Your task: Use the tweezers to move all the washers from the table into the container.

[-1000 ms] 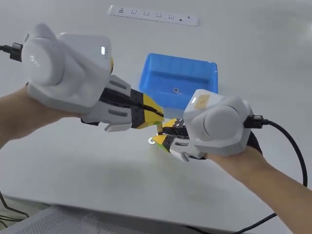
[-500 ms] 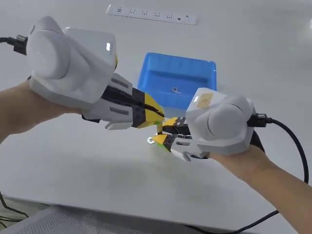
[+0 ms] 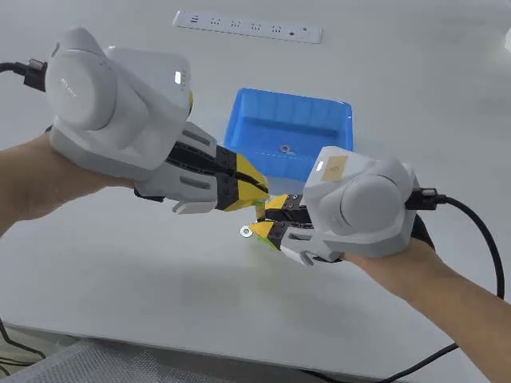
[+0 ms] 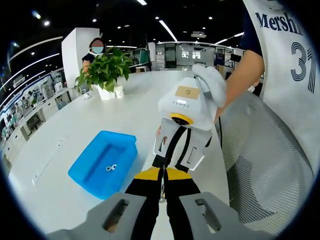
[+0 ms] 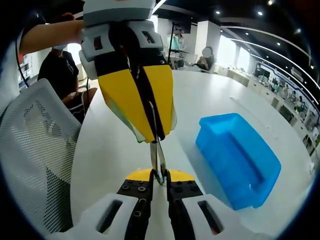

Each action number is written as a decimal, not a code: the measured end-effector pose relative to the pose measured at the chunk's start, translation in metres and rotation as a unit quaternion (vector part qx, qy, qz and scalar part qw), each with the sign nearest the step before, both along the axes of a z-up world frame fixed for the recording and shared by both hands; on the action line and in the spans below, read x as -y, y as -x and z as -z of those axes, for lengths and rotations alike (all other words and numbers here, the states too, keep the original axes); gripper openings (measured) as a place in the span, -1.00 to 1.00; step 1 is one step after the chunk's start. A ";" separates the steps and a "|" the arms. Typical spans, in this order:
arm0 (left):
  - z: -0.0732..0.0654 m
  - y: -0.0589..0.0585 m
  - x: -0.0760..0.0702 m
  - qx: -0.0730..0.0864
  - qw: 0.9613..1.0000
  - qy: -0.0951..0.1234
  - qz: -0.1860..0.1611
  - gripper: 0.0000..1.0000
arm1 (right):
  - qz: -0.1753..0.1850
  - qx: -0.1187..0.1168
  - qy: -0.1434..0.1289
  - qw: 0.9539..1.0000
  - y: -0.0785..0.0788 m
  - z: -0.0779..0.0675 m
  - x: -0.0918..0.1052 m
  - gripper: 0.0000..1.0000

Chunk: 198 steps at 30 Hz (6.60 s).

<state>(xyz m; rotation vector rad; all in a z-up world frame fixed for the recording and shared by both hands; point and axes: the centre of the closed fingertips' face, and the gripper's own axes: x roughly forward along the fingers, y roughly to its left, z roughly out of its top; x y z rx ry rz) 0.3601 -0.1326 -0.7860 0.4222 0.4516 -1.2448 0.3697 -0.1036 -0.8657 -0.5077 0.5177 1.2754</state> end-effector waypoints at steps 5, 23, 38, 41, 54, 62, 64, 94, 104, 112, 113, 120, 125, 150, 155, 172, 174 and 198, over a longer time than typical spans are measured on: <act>-0.003 0.000 -0.002 0.002 1.000 0.001 -0.002 -0.90 | 0.001 0.001 -0.004 1.000 -0.001 -0.003 -0.001 -0.78; -0.048 -0.018 -0.001 0.055 0.998 -0.006 0.025 -0.90 | 0.007 0.056 -0.028 0.998 -0.025 -0.054 0.001 -0.78; -0.075 -0.067 0.005 0.104 0.994 -0.007 0.044 -0.90 | 0.036 0.104 -0.040 0.993 -0.077 -0.086 0.007 -0.78; -0.073 -0.078 0.005 0.106 0.993 -0.009 0.049 -0.90 | 0.035 0.106 -0.036 0.993 -0.087 -0.084 0.007 -0.78; -0.046 -0.097 0.007 0.073 0.997 0.030 0.015 -0.90 | 0.066 0.077 -0.017 0.995 -0.104 -0.053 0.010 -0.78; -0.039 -0.111 0.008 0.071 0.997 0.038 -0.009 -0.90 | 0.095 0.054 -0.026 0.994 -0.116 -0.045 0.011 -0.78; -0.037 -0.113 0.009 0.069 0.997 0.037 -0.011 -0.90 | 0.102 0.047 -0.025 0.993 -0.118 -0.042 0.010 -0.78; -0.052 -0.091 0.003 0.084 0.995 0.041 -0.021 -0.90 | 0.108 0.051 -0.045 0.992 -0.097 -0.066 0.010 -0.76; -0.053 -0.059 -0.004 0.089 0.995 0.031 -0.021 -0.90 | 0.082 0.045 -0.045 0.995 -0.068 -0.068 0.000 -0.75; -0.047 -0.035 -0.009 0.074 0.996 0.036 -0.038 -0.90 | 0.066 0.030 -0.046 0.996 -0.044 -0.060 -0.004 -0.75; -0.046 -0.033 -0.009 0.071 0.996 0.038 -0.040 -0.90 | 0.064 0.029 -0.046 0.996 -0.041 -0.059 -0.005 -0.74; -0.036 -0.011 -0.008 0.050 0.997 0.044 -0.040 -0.89 | 0.049 0.014 -0.040 0.998 -0.020 -0.047 -0.006 -0.74; -0.029 0.003 -0.005 0.045 0.997 0.044 -0.041 -0.89 | 0.041 0.005 -0.038 0.998 -0.006 -0.039 -0.007 -0.74; -0.008 0.015 -0.017 0.032 0.996 0.048 -0.068 -0.90 | 0.030 -0.014 -0.033 0.999 0.014 -0.017 -0.016 -0.74; -0.005 0.013 -0.017 0.025 0.996 0.053 -0.067 -0.90 | 0.033 -0.019 -0.032 0.999 0.013 -0.015 -0.016 -0.74; -0.004 0.011 -0.013 0.007 0.997 0.053 -0.052 -0.90 | 0.040 -0.034 -0.036 0.998 0.012 -0.014 -0.014 -0.74; -0.004 0.011 -0.012 0.004 0.997 0.053 -0.049 -0.90 | 0.041 -0.036 -0.035 0.998 0.013 -0.014 -0.013 -0.74; -0.003 0.011 -0.009 0.013 0.998 0.040 -0.043 -0.90 | 0.044 -0.043 -0.042 0.997 0.014 -0.012 -0.011 -0.74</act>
